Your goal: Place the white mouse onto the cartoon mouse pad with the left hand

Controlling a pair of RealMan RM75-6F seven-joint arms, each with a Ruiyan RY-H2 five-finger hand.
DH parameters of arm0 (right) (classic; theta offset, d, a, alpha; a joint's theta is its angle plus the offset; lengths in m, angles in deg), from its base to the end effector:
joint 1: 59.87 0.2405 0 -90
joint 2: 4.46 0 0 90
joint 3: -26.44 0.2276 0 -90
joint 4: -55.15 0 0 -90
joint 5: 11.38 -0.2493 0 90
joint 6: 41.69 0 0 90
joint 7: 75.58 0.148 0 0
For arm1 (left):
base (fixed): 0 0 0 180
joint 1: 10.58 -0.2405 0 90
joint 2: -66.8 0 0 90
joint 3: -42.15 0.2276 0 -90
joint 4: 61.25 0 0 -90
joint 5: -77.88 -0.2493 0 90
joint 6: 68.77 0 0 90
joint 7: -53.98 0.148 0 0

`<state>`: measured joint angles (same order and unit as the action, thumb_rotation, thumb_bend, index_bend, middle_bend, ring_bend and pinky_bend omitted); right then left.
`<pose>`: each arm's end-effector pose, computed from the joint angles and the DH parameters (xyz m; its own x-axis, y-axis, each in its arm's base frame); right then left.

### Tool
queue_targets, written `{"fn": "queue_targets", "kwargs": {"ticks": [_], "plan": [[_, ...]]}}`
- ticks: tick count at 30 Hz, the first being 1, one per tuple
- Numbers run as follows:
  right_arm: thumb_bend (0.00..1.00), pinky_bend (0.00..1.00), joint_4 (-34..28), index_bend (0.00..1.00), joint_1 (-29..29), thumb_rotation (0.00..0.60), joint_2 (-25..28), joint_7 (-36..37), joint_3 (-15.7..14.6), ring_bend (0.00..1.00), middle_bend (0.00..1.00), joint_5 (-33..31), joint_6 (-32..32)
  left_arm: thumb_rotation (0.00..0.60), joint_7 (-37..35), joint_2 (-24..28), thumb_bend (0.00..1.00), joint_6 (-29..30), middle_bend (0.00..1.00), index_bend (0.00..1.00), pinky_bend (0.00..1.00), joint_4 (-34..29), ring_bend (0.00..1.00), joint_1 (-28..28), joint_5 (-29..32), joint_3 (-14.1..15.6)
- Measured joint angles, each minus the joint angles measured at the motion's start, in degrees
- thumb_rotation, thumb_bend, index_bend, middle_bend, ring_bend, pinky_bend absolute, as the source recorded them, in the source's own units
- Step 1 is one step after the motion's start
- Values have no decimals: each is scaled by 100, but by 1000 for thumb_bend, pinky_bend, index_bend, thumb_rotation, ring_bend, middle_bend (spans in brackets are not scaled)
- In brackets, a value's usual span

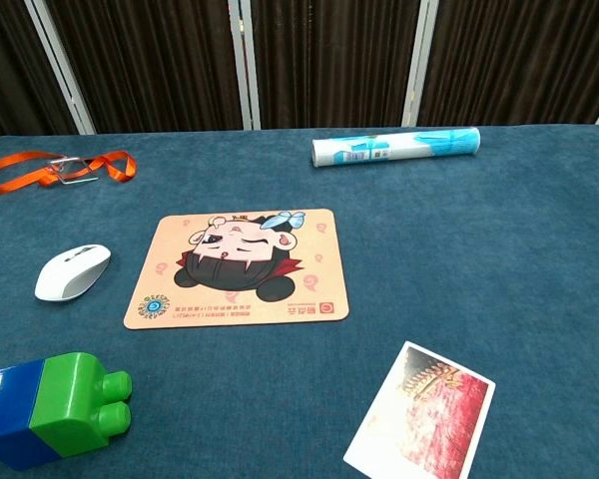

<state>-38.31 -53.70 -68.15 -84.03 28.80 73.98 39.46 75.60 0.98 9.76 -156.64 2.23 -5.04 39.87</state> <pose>-0.2991 -0.1901 0.1008 0.5161 -0.0678 0.8539 -0.8565 -0.0313 0.5152 -0.2698 0.2202 0.0810 0.6484 0.0488 0.7597 0.7590 -0.1186 -0.6402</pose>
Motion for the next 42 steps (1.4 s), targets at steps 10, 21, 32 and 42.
{"fn": "queue_targets", "kwargs": {"ticks": [10, 21, 32, 42], "plan": [[87, 0, -3, 0, -6, 600, 1, -2, -4, 0, 0, 6, 8, 600, -2, 3, 52, 2, 0, 0, 0, 3, 0, -2, -12, 6], [88, 0, -30, 0, 13, 600, 1, -36, 9, 0, 0, -31, -29, 600, 57, -2, 54, -31, 0, 0, 0, 12, 0, 18, 20, -5], [88, 0, -12, 0, 1, 600, 12, 19, -2, 0, 0, -5, -7, 600, 70, -7, 54, -2, 0, 0, 0, 21, 0, 8, -24, 12], [86, 0, -4, 0, -3, 600, 5, 8, 0, 0, 0, -5, 2, 600, 87, -9, 53, -34, 0, 0, 0, 42, 0, 25, -34, 19]]}}
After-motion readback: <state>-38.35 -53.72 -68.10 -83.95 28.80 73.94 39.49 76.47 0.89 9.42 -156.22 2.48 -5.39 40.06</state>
